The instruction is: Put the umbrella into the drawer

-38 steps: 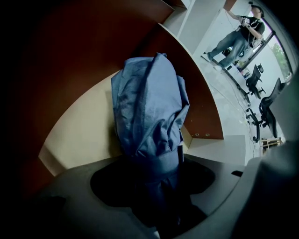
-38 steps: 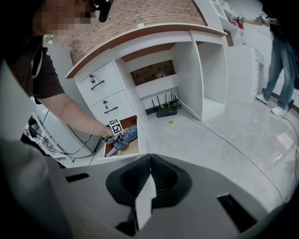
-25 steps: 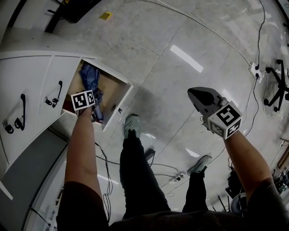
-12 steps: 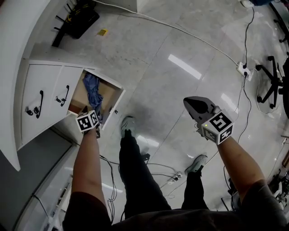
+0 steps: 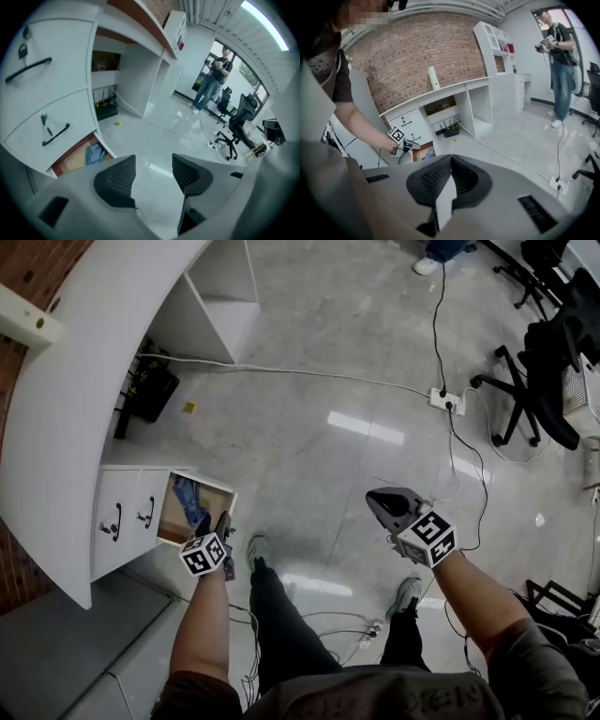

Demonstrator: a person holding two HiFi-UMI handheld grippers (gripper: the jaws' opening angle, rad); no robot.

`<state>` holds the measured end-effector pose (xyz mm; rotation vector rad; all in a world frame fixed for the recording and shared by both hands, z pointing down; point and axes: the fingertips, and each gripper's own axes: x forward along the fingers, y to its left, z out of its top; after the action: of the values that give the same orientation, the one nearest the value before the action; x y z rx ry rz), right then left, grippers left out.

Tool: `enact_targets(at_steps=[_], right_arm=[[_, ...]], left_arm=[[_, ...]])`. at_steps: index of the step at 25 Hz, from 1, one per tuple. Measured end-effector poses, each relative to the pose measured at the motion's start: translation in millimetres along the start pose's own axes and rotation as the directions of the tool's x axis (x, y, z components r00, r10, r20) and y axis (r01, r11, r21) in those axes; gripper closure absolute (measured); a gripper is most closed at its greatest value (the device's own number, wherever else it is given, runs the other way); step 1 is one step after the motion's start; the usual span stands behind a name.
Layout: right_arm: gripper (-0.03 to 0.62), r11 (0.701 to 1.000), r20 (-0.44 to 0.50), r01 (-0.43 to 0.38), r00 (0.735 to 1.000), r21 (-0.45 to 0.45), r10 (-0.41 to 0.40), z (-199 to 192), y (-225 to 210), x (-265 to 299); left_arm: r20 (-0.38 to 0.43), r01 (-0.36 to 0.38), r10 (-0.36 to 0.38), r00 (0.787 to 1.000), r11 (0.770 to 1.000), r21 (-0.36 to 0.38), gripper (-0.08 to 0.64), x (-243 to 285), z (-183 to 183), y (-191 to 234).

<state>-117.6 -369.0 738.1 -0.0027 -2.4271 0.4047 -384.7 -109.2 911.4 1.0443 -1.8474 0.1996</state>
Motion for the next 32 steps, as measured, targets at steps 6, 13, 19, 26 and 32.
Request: enact_targets(at_steps=[6,13,19,26,32], right_arm=[[0.598,0.992,0.092,0.115,0.989,0.055,-0.119,19,-15,-106],[0.598,0.971,0.185,0.206,0.956,0.120,-0.226,27,-23,-234],[0.598,0.947,0.240,0.274,0.921,0.167,-0.308,18,-10,-329],[0.598,0.919,0.304,0.332,0.871,0.214,-0.386,14,4,-420],[0.598,0.906,0.350,0.355,0.839,0.229,-0.417,33,30,-478]], left_arm=[[0.058,0.195,-0.205,0.977,0.969,0.150,0.391,-49,75,-131],[0.003,0.426,-0.454,0.891,0.840,0.335,0.454,-124,103,-301],[-0.044,0.553,-0.603,0.796,0.697,0.456,0.512,-195,104,-418],[-0.040,0.659,-0.758,0.651,0.538,0.526,0.552,-278,119,-532],[-0.052,0.701,-0.843,0.536,0.410,0.584,0.554,-348,131,-591]])
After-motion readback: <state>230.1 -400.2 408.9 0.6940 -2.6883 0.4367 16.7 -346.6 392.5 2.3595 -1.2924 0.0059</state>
